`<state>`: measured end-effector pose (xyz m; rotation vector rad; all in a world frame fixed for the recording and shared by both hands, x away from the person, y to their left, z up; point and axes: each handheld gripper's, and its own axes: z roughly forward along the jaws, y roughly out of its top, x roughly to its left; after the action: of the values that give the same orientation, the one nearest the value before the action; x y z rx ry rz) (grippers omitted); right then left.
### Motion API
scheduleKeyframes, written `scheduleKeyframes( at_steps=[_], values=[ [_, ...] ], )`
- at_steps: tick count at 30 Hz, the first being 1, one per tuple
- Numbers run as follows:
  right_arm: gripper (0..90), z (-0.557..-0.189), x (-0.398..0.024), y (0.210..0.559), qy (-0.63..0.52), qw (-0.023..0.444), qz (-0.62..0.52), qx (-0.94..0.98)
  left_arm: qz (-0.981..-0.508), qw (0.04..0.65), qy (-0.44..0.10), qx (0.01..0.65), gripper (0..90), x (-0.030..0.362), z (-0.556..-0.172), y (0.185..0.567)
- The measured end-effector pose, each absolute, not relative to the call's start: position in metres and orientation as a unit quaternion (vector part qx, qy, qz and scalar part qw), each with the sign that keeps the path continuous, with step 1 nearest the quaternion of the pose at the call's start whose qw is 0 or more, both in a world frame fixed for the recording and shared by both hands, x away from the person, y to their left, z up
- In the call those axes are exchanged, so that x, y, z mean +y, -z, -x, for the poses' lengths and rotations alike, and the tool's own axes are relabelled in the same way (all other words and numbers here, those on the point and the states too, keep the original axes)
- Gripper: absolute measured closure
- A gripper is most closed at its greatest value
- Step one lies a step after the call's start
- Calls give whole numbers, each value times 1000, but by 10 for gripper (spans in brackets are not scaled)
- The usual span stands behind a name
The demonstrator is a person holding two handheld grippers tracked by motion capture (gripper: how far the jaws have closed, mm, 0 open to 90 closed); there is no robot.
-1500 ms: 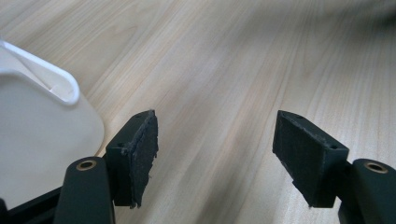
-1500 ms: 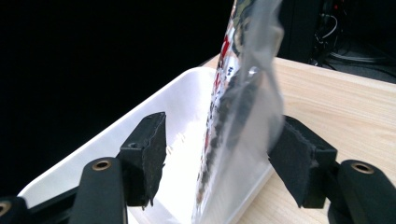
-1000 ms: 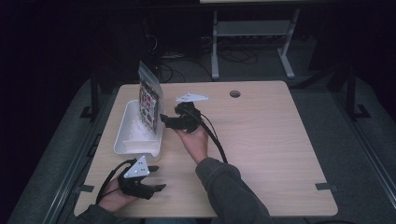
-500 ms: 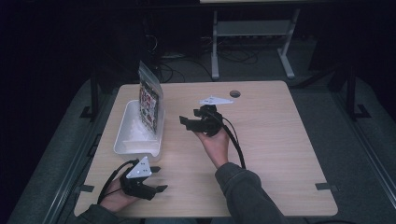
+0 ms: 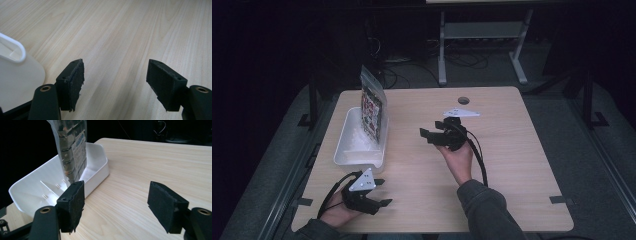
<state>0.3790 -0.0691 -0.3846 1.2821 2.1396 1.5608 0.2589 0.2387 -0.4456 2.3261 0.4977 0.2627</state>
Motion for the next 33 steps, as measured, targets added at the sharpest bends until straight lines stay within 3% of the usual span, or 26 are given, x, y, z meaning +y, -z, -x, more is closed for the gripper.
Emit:
scheduleKeyframes(
  at_steps=[33],
  values=[
    [269, -334, -163, 407, -510, 72, -451, 728, -907, 361, -98, 193, 287, 237, -260, 448]
  ],
)
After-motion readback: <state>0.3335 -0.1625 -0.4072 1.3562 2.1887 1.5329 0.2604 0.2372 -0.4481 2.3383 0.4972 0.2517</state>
